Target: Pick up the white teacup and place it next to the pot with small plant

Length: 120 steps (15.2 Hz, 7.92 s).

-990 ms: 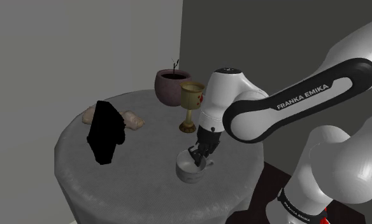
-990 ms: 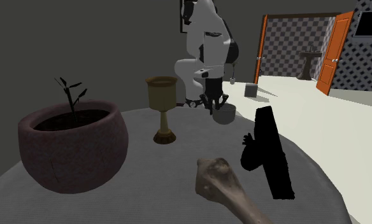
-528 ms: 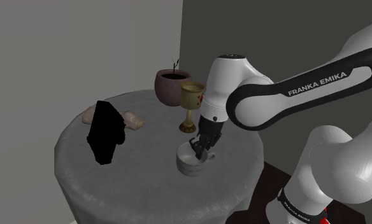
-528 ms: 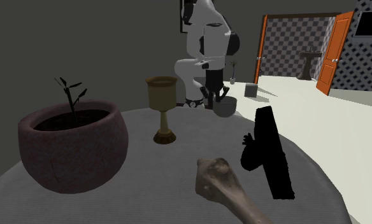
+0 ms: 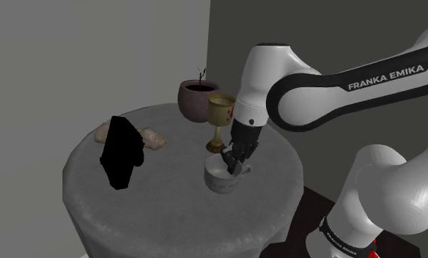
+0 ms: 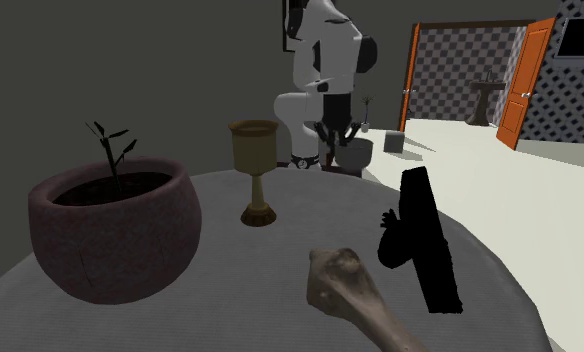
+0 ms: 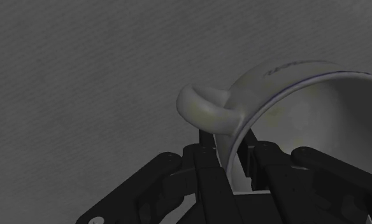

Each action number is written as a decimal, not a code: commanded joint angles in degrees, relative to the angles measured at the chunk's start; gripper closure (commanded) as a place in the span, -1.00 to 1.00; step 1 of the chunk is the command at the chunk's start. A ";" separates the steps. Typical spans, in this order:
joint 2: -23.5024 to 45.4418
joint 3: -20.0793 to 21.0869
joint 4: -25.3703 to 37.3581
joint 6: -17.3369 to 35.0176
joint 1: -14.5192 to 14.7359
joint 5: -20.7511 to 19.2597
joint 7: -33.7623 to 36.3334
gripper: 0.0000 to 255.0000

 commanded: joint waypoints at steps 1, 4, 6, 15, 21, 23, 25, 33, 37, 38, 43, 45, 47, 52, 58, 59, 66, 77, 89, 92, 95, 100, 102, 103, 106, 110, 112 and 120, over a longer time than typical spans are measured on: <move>-0.63 -0.24 1.40 -2.02 -0.12 -0.28 0.12 1.00; -1.48 -0.58 3.21 -4.68 -0.24 -0.63 0.27 1.00; -1.96 -0.80 4.47 -6.41 -0.32 -0.85 0.36 1.00; -3.19 -1.72 10.63 -13.79 -0.68 -1.79 0.79 1.00; -3.31 -2.26 15.15 -18.42 -0.91 -2.34 1.08 1.00; -3.23 -2.42 16.73 -19.92 -0.99 -2.51 1.17 1.00; -3.11 -2.58 18.34 -21.41 -1.07 -2.68 1.27 1.00; -2.11 -3.13 25.15 -27.22 -1.35 -3.28 1.68 1.00; -1.34 -3.37 28.78 -30.07 -1.48 -3.55 1.90 1.00; -1.11 -3.42 29.71 -30.78 -1.52 -3.62 1.96 1.00; 0.15 -3.67 34.52 -34.32 -1.68 -3.93 2.25 1.00; 0.74 -3.75 36.52 -35.73 -1.74 -4.04 2.38 1.00; 1.36 -3.83 38.57 -37.15 -1.80 -4.15 2.51 1.00; 3.12 -3.98 43.90 -40.72 -1.95 -4.42 2.85 1.00; 6.72 -9.07 46.19 -40.07 -3.70 -7.13 -3.62 1.00; 7.59 -10.06 46.83 -39.93 -4.04 -7.60 -4.89 1.00; 15.16 -16.76 53.20 -39.26 -6.31 -10.04 -13.67 1.00; 32.51 -26.37 71.19 -40.79 -10.53 -9.17 -27.51 1.00; 55.51 -32.09 98.28 -46.78 -19.34 -1.62 -38.98 1.00; 53.35 -32.06 92.61 -43.19 -18.42 -2.47 -39.05 1.00; 51.67 -31.99 87.77 -39.96 -17.75 -3.11 -39.09 1.00; 49.60 -31.86 80.92 -35.08 -16.99 -3.87 -39.17 1.00; 48.97 -31.81 78.49 -33.25 -16.76 -4.09 -39.21 1.00; 48.69 -31.78 77.33 -32.36 -16.66 -4.18 -39.23 1.00; 47.98 -31.71 74.04 -29.75 -16.41 -4.41 -39.32 1.00; 47.31 -31.62 70.06 -26.40 -16.16 -4.60 -39.46 1.00; 47.07 -31.58 68.21 -24.78 -16.06 -4.65 -39.55 1.00; 46.77 -31.45 61.66 -18.54 -15.80 -4.61 -40.02 1.00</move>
